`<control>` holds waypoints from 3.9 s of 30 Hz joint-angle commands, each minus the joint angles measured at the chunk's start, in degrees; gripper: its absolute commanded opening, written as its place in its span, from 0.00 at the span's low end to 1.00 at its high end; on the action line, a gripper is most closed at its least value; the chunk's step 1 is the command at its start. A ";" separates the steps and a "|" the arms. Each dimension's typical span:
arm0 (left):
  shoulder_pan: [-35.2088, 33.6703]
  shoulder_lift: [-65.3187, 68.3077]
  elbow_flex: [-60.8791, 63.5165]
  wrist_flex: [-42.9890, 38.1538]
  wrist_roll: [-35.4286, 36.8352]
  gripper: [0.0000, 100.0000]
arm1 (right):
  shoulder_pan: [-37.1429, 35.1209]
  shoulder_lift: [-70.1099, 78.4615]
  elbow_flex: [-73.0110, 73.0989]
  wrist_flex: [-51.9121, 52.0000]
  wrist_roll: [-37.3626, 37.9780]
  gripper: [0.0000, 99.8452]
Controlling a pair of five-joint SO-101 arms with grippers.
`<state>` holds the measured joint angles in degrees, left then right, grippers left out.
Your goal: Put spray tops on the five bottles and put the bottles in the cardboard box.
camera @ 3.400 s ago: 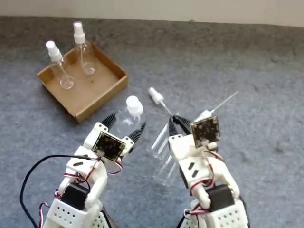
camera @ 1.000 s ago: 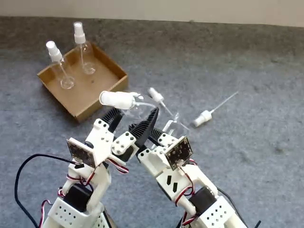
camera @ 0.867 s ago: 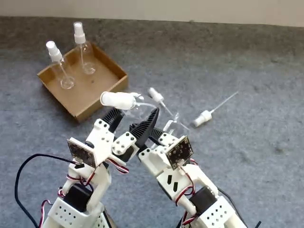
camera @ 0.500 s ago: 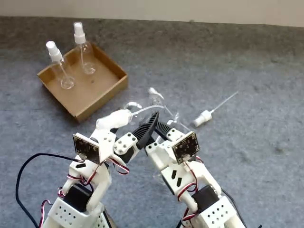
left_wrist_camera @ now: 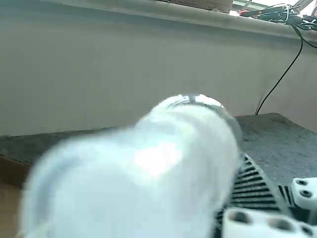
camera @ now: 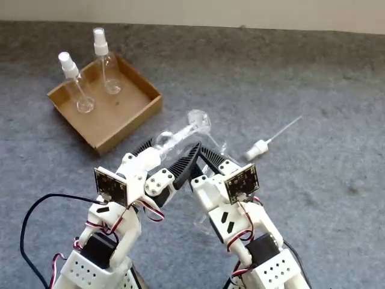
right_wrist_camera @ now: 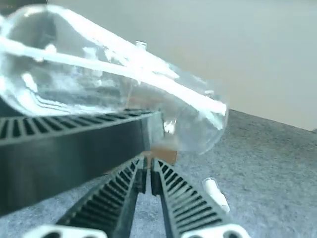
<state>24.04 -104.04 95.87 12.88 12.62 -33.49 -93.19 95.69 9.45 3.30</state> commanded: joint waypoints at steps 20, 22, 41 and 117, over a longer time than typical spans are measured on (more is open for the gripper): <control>-12.70 -0.66 1.19 5.54 0.44 0.13 | 14.81 -0.66 5.05 7.96 -0.44 0.01; -13.23 -0.66 1.19 6.51 0.44 0.13 | 17.36 -0.66 4.88 7.96 -0.53 0.01; -12.79 -0.66 1.19 11.60 0.44 0.13 | 32.57 -0.66 5.05 -4.70 -0.35 0.01; 5.58 86.20 -80.04 69.10 -22.07 0.13 | 41.80 -0.66 0.04 28.44 3.16 0.02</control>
<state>25.71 -24.13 25.45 78.02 -9.19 6.24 -93.27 95.43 39.69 5.76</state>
